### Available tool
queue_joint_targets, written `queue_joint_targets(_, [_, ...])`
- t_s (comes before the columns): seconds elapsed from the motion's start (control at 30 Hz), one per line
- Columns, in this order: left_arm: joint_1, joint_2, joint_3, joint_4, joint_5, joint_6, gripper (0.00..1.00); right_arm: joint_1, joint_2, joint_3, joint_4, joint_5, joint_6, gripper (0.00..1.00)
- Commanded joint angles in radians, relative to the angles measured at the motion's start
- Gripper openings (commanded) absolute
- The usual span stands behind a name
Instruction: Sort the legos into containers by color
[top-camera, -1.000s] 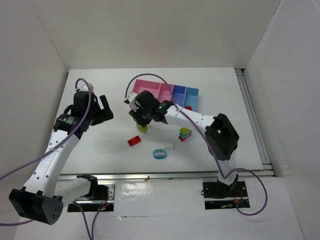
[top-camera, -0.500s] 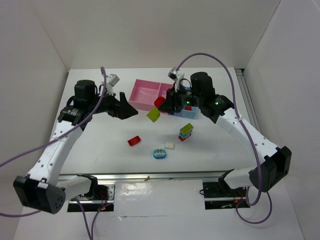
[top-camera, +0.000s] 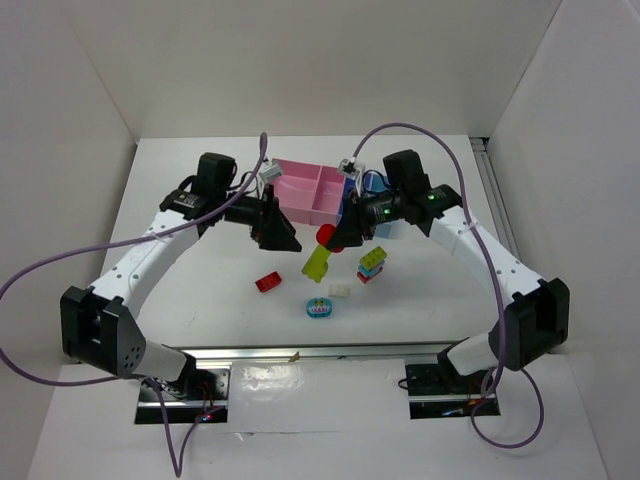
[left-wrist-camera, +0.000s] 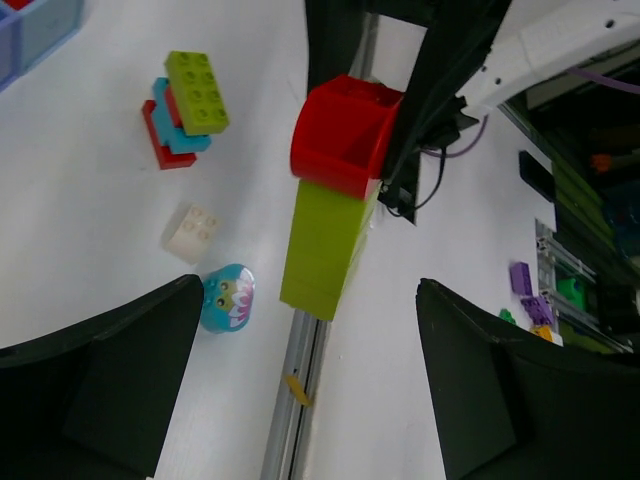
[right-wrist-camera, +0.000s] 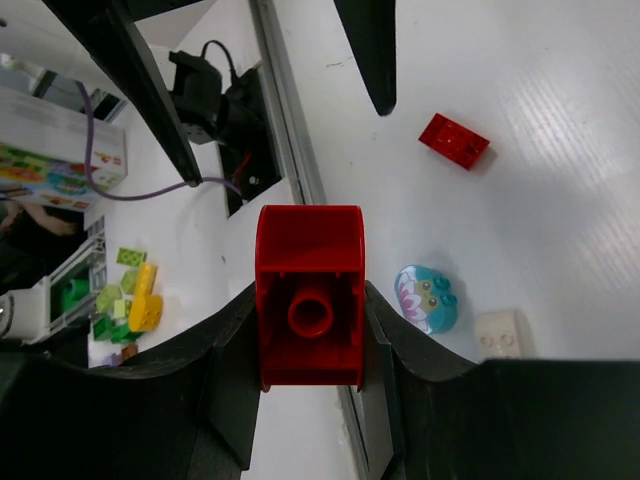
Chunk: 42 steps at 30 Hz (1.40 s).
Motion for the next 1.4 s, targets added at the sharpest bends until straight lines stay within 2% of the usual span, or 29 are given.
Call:
queue_joint_targets(0.0, [-0.022, 0.027, 0.038, 0.021, 0.147, 0.064, 0.98, -0.009, 0.023, 0.050, -0.034, -0.116, -0.031, 0.07])
queue_joint_targets(0.23, [-0.061, 0.046, 0.000, 0.079, 0.146, 0.052, 0.98, -0.029, 0.042, 0.050, 0.020, -0.197, -0.011, 0.07])
queue_joint_targets(0.4, [-0.084, 0.087, -0.011, 0.129, 0.196, 0.005, 0.99, -0.038, 0.069, 0.050, 0.053, -0.261, 0.020, 0.07])
queue_joint_targets(0.57, [-0.131, 0.107, -0.011, 0.212, 0.218, -0.042, 0.99, -0.038, 0.080, 0.050, 0.073, -0.252, 0.032, 0.07])
queue_joint_targets(0.73, [-0.153, 0.130, -0.020, 0.235, 0.251, -0.065, 0.92, -0.038, 0.080, 0.050, 0.112, -0.243, 0.065, 0.07])
queue_joint_targets(1.0, [-0.153, 0.130, -0.040, 0.245, 0.261, -0.074, 0.69, -0.018, 0.089, 0.041, 0.156, -0.234, 0.103, 0.08])
queue_joint_targets(1.07, [-0.153, 0.130, -0.040, 0.245, 0.261, -0.074, 0.55, -0.018, 0.089, 0.030, 0.167, -0.234, 0.103, 0.08])
queue_joint_targets(1.1, [-0.153, 0.139, -0.040, 0.245, 0.261, -0.074, 0.43, -0.009, 0.098, 0.030, 0.167, -0.225, 0.103, 0.08])
queue_joint_targets(1.13, [-0.153, 0.139, -0.040, 0.245, 0.261, -0.083, 0.36, -0.009, 0.099, 0.030, 0.167, -0.225, 0.103, 0.08])
queue_joint_targets(1.17, [-0.153, 0.151, -0.040, 0.245, 0.261, -0.083, 0.27, -0.009, 0.108, 0.042, 0.153, -0.225, 0.094, 0.08])
queue_joint_targets(1.23, [-0.141, 0.162, -0.031, 0.245, 0.261, -0.095, 0.00, 0.001, 0.108, 0.051, 0.113, -0.194, 0.074, 0.08])
queue_joint_targets(1.37, [-0.096, 0.171, -0.020, 0.245, 0.294, -0.104, 0.00, 0.001, 0.094, 0.039, 0.102, -0.151, 0.075, 0.08])
